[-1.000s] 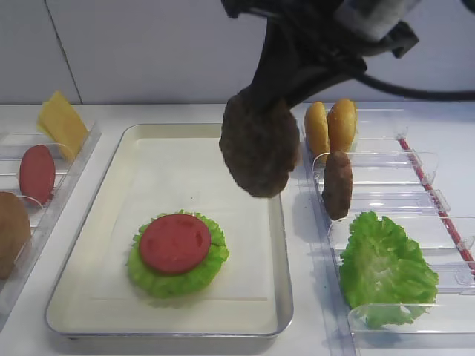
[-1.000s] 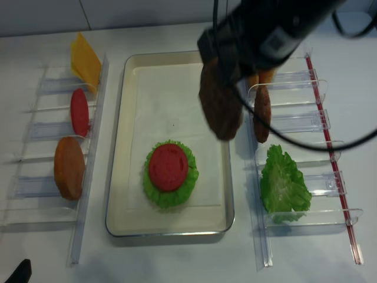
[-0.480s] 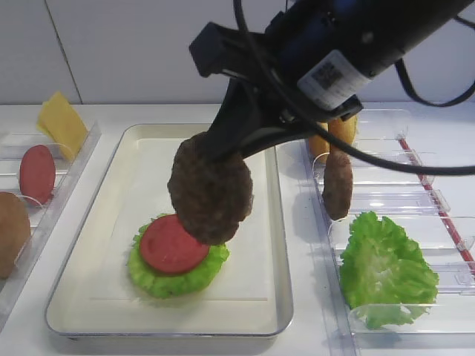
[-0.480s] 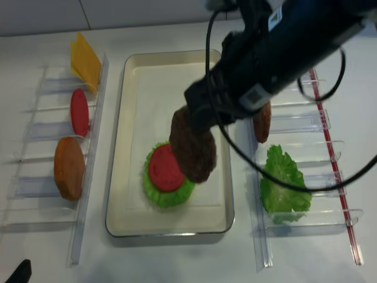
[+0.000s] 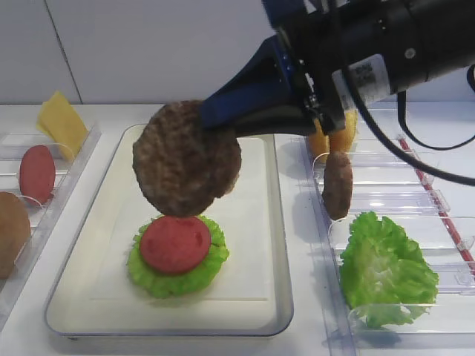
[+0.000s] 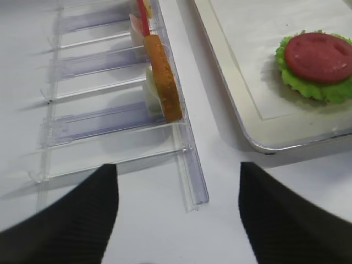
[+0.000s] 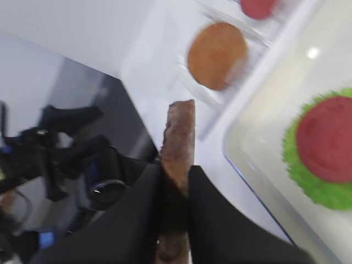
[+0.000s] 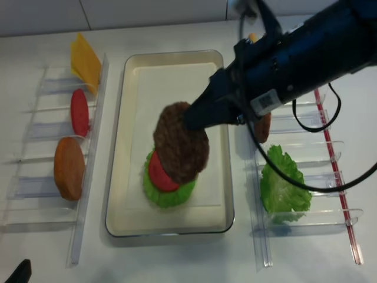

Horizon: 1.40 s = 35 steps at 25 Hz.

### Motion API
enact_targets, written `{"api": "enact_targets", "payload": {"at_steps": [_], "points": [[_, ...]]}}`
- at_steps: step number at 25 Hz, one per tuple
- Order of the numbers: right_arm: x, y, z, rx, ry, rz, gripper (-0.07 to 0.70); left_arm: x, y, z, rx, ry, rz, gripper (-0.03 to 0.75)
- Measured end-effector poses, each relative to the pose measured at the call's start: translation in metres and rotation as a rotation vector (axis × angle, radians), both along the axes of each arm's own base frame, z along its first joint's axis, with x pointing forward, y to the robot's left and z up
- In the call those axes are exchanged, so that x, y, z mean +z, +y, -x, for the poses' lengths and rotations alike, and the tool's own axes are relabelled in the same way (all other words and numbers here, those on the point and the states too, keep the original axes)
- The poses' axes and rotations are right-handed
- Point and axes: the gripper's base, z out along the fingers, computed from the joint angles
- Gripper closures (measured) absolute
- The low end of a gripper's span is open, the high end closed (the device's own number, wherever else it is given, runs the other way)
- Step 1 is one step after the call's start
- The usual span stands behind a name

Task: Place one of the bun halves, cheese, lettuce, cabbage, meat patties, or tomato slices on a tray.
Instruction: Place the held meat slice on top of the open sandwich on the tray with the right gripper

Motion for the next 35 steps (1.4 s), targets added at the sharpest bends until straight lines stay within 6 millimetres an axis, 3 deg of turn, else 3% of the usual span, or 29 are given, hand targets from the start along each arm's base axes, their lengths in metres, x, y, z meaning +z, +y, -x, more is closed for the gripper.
{"api": "enact_targets", "payload": {"at_steps": [3,7,14,21,28,35], "points": [[-0.005,-0.007,-0.005,-0.006,0.019,-0.108,0.498,0.0,0.0,0.0,0.0,0.0,0.0,0.259],[-0.028,-0.005,-0.021,-0.048,0.1,-0.188,0.498,0.0,0.0,0.0,0.0,0.0,0.0,0.259],[-0.066,0.001,-0.042,-0.091,0.202,-0.181,0.498,0.0,0.0,0.0,0.0,0.0,0.0,0.259],[-0.087,0.004,-0.053,-0.125,0.274,-0.18,0.498,0.0,0.0,0.0,0.0,0.0,0.0,0.259],[-0.115,0.025,-0.053,-0.11,0.373,-0.172,0.498,0.0,0.0,0.0,0.0,0.0,0.0,0.259],[-0.138,0.028,-0.059,-0.127,0.415,-0.155,0.498,0.0,0.0,0.0,0.0,0.0,0.0,0.259]]}}
